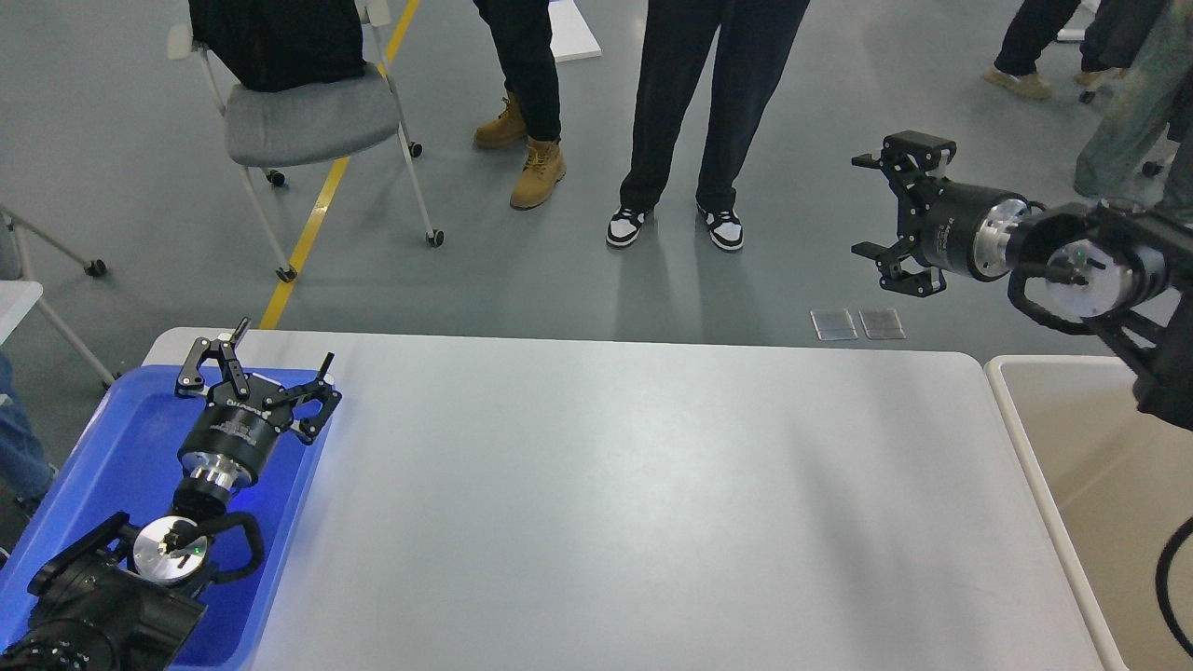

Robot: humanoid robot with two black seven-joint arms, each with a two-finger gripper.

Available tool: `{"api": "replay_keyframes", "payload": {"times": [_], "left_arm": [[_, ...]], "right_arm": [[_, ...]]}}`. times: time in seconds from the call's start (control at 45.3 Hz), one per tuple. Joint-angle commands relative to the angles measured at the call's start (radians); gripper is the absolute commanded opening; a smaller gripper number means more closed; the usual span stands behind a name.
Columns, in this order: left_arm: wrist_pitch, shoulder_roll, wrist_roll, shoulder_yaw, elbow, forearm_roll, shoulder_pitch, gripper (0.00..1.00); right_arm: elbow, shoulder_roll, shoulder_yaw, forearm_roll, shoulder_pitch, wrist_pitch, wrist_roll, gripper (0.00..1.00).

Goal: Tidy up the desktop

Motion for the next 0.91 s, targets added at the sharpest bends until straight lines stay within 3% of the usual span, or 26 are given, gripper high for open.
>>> {"api": "replay_keyframes", "payload": {"times": [0.0,0.442,0.884], "left_arm": [[0.0,0.0,0.0,0.0,0.0,0.0,0.001,1.0],[0.0,0.0,-0.002,0.0,0.0,0.0,0.001,1.0],[0.0,0.0,-0.002,0.0,0.0,-0.002,0.001,1.0]], "right_arm": [[-0.027,0.114,0.187,0.005,-0.13,-0.001,0.08,1.0],[-0.115,0.172,0.256,0.281,-0.219,0.026,0.086,1.0],[-0.228,0.201,0.29,0.423,-0.311,0.17,0.086,1.0]]}}
